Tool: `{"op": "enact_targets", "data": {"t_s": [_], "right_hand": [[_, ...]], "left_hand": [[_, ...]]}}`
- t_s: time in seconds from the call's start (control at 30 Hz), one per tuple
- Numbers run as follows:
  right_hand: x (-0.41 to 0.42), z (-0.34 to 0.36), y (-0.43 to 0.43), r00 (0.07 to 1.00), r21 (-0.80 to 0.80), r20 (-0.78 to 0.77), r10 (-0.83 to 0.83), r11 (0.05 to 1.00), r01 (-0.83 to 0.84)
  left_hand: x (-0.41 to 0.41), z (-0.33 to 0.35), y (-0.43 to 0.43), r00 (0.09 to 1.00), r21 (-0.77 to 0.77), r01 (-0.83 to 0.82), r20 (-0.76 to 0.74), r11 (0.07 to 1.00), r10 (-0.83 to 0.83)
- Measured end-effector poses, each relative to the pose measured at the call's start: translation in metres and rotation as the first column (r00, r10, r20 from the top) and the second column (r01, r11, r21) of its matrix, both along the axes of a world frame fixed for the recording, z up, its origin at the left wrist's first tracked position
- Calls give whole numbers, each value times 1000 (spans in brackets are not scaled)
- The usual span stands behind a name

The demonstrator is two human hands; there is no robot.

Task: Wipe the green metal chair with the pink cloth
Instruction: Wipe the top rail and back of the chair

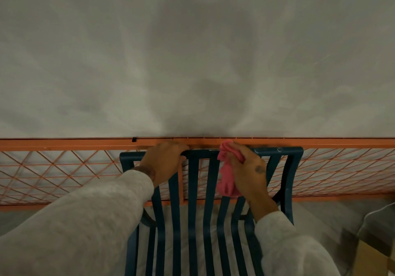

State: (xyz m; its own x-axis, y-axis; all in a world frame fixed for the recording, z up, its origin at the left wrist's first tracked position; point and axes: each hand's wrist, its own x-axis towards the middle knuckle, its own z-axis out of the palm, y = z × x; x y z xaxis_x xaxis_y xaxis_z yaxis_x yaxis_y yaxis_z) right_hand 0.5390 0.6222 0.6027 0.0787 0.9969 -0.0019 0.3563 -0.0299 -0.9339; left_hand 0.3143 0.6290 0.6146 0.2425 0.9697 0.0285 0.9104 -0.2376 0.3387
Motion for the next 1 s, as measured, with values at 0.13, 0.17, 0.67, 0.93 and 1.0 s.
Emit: {"op": "enact_targets", "data": {"t_s": [0.13,0.17,0.67,0.93,1.0], "right_hand": [[-14,-4,-1,982,46,187,0,999,-9],[-21,-7,-2,973,80,228,10,996,-29],[11,-29,12,825,308,562,67,908,-284],[-31,-40,5,814,297,575,82,906,-302],[-9,-34,5,830,300,556,55,917,-263]], "left_hand": [[16,-9,6,999,19,-26,-34,999,26],[17,-10,6,999,32,-31,-32,999,32],[14,-15,4,1000,94,11,-22,995,-9],[14,-11,5,1000,37,-8,-28,999,9],[14,-11,4,999,29,-3,-32,1000,4]]}}
